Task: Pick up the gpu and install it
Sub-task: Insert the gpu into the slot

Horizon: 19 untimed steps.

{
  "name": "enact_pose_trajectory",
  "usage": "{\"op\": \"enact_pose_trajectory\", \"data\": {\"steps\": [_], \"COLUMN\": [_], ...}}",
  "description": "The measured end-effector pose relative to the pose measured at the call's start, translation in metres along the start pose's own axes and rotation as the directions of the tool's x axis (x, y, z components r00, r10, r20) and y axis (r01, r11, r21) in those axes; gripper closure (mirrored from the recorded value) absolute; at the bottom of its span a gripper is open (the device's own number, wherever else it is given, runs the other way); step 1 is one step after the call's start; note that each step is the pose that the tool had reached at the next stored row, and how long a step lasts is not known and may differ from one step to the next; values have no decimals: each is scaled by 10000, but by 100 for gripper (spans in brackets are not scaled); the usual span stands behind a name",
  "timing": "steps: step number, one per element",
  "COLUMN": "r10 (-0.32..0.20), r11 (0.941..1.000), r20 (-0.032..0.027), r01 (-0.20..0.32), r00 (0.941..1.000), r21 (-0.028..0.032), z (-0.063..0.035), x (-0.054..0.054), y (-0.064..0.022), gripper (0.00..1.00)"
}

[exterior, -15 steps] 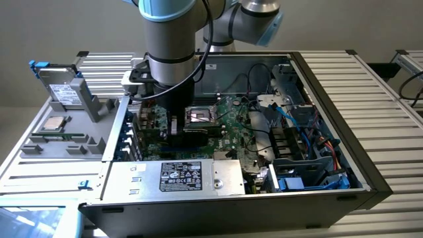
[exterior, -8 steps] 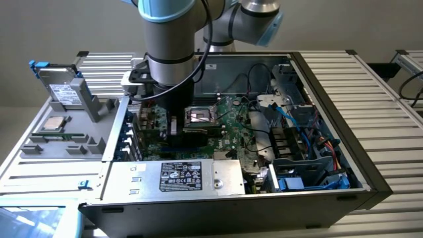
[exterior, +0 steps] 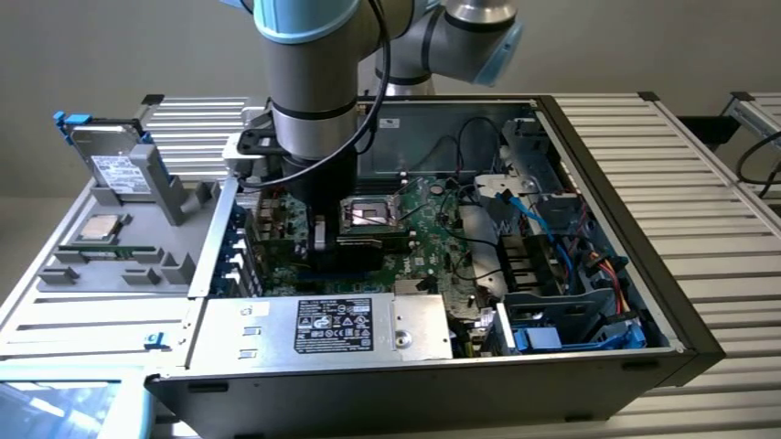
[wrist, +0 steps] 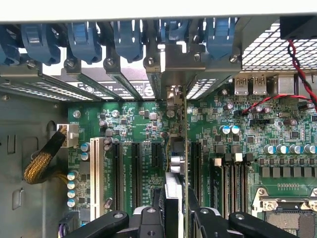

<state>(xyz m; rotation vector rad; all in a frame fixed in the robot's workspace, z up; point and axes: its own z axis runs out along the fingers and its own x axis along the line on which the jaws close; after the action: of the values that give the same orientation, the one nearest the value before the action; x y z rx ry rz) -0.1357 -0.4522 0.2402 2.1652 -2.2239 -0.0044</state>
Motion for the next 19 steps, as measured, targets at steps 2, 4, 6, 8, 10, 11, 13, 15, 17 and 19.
{"op": "enact_pose_trajectory", "data": {"steps": [2,4,6,8,10,11,13,15,17,19], "r10": [0,0,-1,-1,0,-1,-11,-26,-42,-51], "r11": [10000,10000,10000,10000,10000,10000,10000,10000,10000,10000], "r20": [1,0,0,0,1,1,1,4,2,0], "r01": [0,0,1,1,0,1,11,26,42,51], "r00": [10000,10000,10000,10000,10000,10000,10000,10000,10000,10000], "r21": [0,0,4,5,6,6,10,12,12,11], "z": [0,0,2,4,5,6,7,8,8,8], "x": [0,0,0,0,0,0,0,3,3,4], "y": [0,0,0,0,0,0,0,-2,-2,-3], "gripper": [72,72,72,72,72,72,72,72,72,72]}}
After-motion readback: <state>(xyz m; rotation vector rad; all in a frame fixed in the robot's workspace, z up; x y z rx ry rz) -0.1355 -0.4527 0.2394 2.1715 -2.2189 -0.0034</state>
